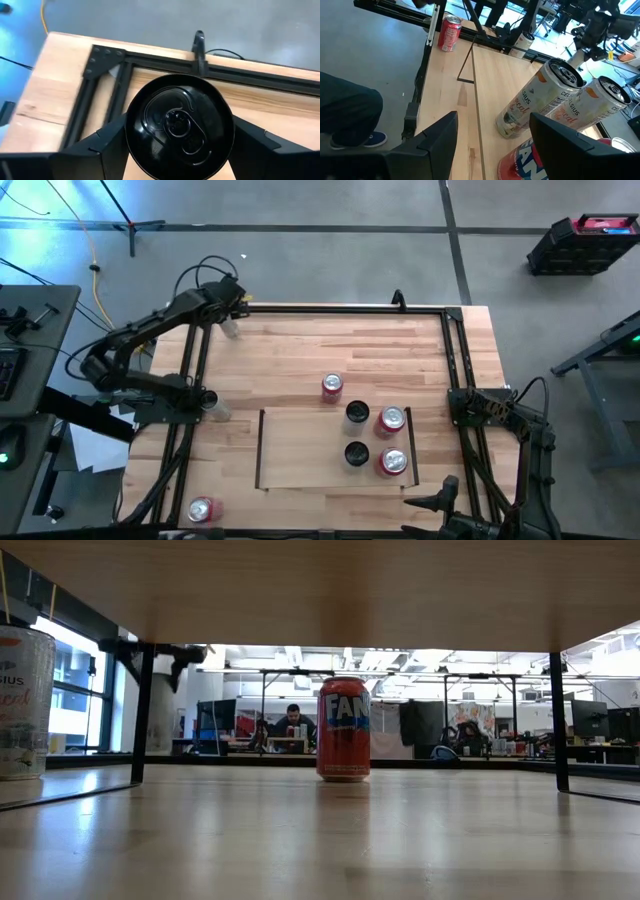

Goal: Place canned beverage on shelf
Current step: Put the top white yellow soda can on the shelf

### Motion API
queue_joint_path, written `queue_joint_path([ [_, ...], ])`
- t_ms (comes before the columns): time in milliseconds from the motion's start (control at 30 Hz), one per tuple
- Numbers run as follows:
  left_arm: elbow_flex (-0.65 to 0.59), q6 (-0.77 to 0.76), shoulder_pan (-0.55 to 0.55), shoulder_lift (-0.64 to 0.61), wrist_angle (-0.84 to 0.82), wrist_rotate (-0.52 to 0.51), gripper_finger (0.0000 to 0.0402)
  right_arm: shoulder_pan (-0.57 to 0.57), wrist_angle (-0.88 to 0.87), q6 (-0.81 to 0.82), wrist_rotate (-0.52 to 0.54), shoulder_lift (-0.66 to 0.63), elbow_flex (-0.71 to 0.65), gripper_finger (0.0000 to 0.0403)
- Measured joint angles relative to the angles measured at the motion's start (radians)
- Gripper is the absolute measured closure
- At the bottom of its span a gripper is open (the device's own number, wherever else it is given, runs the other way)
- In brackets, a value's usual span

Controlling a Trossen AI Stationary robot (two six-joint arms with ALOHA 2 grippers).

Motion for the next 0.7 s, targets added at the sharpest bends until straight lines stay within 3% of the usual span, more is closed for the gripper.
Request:
queue_joint_path([
  [300, 0.001, 0.051, -0.137, -0.139, -0.090, 0.047, 0.0150, 0.000, 0.000, 0.000, -0.001, 0.000, 0.000, 0.0172],
  [700, 0.001, -0.010, -0.502, -0.245, -0.244, 0.087, 0.0150, 0.000, 0.001, -0.012, -0.001, 0.000, 0.000, 0.0172],
])
